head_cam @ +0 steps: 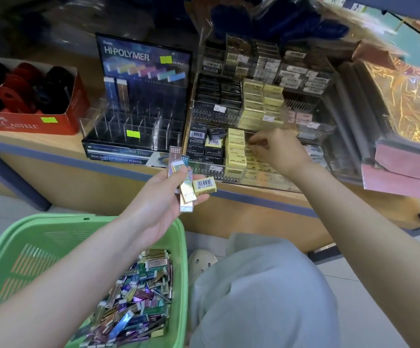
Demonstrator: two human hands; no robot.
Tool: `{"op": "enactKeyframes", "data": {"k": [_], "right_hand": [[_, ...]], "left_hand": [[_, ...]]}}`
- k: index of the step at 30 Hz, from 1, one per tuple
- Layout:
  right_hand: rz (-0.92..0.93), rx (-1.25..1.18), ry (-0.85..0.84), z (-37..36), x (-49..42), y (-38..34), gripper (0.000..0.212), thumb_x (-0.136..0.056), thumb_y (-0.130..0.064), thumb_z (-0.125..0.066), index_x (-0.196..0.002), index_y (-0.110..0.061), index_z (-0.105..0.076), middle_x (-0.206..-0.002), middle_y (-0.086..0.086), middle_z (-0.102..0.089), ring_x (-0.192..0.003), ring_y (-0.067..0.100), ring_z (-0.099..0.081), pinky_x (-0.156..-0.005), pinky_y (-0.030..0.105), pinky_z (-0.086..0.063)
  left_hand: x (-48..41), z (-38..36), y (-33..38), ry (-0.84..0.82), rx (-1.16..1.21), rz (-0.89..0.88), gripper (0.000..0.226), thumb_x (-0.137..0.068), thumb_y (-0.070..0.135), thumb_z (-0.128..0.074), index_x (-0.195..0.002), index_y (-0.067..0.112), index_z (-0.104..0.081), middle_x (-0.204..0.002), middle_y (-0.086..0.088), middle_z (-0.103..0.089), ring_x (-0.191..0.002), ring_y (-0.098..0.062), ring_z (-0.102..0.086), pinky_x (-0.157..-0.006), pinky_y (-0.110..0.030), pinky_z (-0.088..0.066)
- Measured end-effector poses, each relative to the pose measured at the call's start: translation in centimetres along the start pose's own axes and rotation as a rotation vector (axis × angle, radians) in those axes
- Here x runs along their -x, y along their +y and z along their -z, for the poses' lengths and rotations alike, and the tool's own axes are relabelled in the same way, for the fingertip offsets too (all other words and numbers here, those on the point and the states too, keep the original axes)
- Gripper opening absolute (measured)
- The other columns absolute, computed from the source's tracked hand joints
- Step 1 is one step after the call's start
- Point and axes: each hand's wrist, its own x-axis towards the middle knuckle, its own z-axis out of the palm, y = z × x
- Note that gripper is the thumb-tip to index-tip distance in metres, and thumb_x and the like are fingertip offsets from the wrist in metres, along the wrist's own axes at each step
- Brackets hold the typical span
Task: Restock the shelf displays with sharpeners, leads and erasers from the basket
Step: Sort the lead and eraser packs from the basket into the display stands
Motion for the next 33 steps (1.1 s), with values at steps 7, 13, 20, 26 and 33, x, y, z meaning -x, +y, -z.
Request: {"op": "enactKeyframes", "data": {"k": [7,13,20,26,33], "right_hand": [[0.154,-0.465,-0.008,1.3,6.1,-5.7,0.024,-0.090,-0.028,-0.062,-0.114,-0.024,-0.061,-0.100,-0.019,-0.058,-0.083,0.001,-0.058,-0.075,0.011,-0.045],[0.444,-0.350,-0.068,0.2,9.0,-5.8,0.035,-0.086,-0.013,-0.068,-0.119,-0.023,-0.063,-0.106,-0.008,-0.053,-0.089,0.004,-0.053,-0.082,0.022,-0.047],[0.093,-0.592,0.151,2.0,8.0,-4.5,0.012,-0.094,-0.015,-0.057,-0.105,-0.021,-0.055,-0.089,-0.005,-0.060,-0.077,0.010,-0.064,-0.072,0.021,-0.053],[-0.243,-0.404,0.022,0.9,4.1,-0.2,0.010,-0.095,-0.015,-0.056,-0.104,-0.012,-0.057,-0.085,-0.002,-0.061,-0.075,0.019,-0.066,-0.072,0.034,-0.055],[-0.127,-0.168,-0.093,0.8,2.0,0.2,0.029,-0.082,-0.013,-0.073,-0.110,-0.011,-0.064,-0.100,0.002,-0.060,-0.083,0.015,-0.054,-0.069,0.017,-0.035]], "left_hand": [[0.6,-0.3,0.4,-0.005,0.019,-0.019,0.028,-0.099,0.014,-0.044,-0.123,-0.002,-0.047,-0.109,-0.022,-0.065,-0.088,-0.025,-0.069,-0.065,-0.031,-0.060],[1.4,-0.9,0.3,-0.069,-0.012,0.012,0.027,-0.100,0.015,-0.043,-0.121,-0.002,-0.048,-0.111,-0.024,-0.063,-0.082,-0.025,-0.071,-0.063,-0.031,-0.059],[2.1,-1.6,0.6,-0.090,-0.169,-0.019,0.025,-0.100,0.018,-0.044,-0.120,0.005,-0.051,-0.093,-0.010,-0.063,-0.062,-0.017,-0.066,-0.059,-0.030,-0.059],[1.8,-1.3,0.3,-0.089,-0.278,-0.074,0.023,-0.097,0.020,-0.048,-0.116,0.008,-0.055,-0.086,-0.002,-0.056,-0.060,-0.011,-0.062,-0.060,-0.026,-0.056],[1.9,-0.3,-0.2,-0.056,-0.506,-0.200,0.021,-0.096,0.030,-0.049,-0.110,0.017,-0.057,-0.088,0.000,-0.060,-0.060,-0.009,-0.056,-0.056,-0.023,-0.049]]}}
